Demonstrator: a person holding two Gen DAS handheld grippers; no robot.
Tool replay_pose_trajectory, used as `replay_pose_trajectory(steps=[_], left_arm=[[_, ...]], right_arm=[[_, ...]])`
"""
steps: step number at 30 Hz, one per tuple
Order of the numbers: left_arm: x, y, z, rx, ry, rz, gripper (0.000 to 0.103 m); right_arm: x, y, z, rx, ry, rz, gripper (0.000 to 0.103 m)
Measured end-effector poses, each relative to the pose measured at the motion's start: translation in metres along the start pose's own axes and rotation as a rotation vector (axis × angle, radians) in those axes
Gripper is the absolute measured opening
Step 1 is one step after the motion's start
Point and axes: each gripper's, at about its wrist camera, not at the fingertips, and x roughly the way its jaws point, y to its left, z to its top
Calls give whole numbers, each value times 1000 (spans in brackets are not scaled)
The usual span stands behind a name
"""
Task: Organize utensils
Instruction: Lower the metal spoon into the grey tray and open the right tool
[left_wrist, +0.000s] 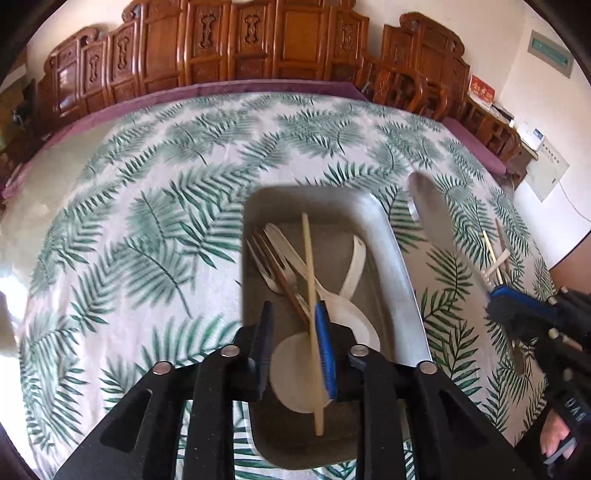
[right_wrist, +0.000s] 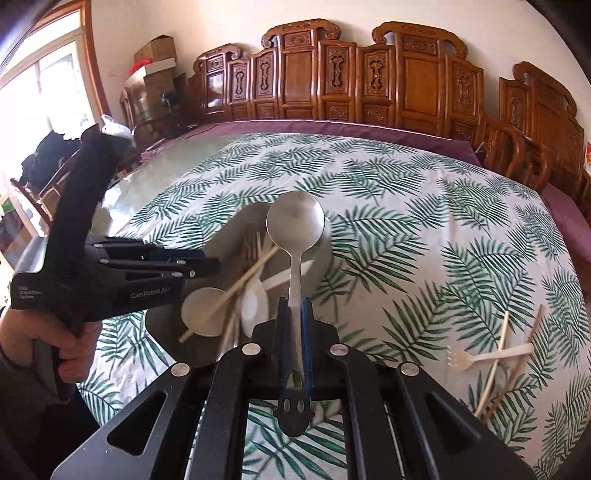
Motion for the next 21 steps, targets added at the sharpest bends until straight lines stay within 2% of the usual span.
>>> replay_pose_trajectory(steps=[10, 15, 17, 21], left_arm=[[-21, 23, 8, -26, -62, 37, 47], [-31, 38, 12, -58, -87, 43, 50], [-35, 43, 13, -71, -101, 48, 60], [-40, 51, 15, -87, -118, 57, 61]], right_arm=[[27, 23, 12, -18, 26, 26, 8], [41, 33, 19, -25, 43, 34, 8], [47, 37, 21, -30, 50, 35, 8], [61, 43, 23, -38, 71, 32, 8]])
